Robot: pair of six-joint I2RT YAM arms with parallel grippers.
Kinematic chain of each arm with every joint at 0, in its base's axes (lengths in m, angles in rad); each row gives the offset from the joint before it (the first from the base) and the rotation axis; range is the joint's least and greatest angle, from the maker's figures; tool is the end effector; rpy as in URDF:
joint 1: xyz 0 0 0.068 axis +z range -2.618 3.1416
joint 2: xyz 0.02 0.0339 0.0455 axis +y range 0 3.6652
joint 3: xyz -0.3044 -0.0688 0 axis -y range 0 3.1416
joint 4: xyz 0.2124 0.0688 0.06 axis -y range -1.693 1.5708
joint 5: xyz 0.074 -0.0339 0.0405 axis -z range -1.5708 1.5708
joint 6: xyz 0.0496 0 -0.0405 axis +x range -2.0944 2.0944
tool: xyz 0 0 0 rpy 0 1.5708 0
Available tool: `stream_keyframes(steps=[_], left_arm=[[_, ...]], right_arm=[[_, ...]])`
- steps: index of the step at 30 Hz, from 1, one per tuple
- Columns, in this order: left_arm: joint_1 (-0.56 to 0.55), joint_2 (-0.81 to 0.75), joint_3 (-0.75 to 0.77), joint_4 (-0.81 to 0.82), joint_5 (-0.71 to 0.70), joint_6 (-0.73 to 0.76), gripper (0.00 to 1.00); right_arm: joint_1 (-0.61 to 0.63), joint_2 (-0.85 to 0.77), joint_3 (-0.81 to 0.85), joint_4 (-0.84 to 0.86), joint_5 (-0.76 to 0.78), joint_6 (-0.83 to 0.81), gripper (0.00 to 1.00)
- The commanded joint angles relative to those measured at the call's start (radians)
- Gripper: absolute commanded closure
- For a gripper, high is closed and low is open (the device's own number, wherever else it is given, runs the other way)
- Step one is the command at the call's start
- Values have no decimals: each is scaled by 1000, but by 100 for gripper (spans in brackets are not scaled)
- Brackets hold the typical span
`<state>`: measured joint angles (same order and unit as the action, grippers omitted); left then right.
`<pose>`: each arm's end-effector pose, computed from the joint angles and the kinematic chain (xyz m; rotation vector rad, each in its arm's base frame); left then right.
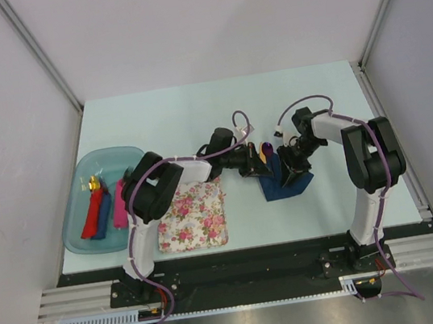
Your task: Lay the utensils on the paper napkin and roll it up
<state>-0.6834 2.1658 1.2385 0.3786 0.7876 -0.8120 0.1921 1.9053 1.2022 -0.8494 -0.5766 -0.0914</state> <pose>0.3338 -0.3171 0.1748 0.3998 2.4067 -1.6298 0.3118 0.0882 0.1939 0.4321 -2.9700 -0.8903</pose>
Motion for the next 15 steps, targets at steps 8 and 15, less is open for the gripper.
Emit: stream_keyframes(steps=[8,15], left_arm=[[-2,3,41,28,-8,-9,100],[-5,5,47,39,-11,-19,100]], right_arm=[[10,31,14,42,-32,-11,97],[21,38,11,62,-11,2,100]])
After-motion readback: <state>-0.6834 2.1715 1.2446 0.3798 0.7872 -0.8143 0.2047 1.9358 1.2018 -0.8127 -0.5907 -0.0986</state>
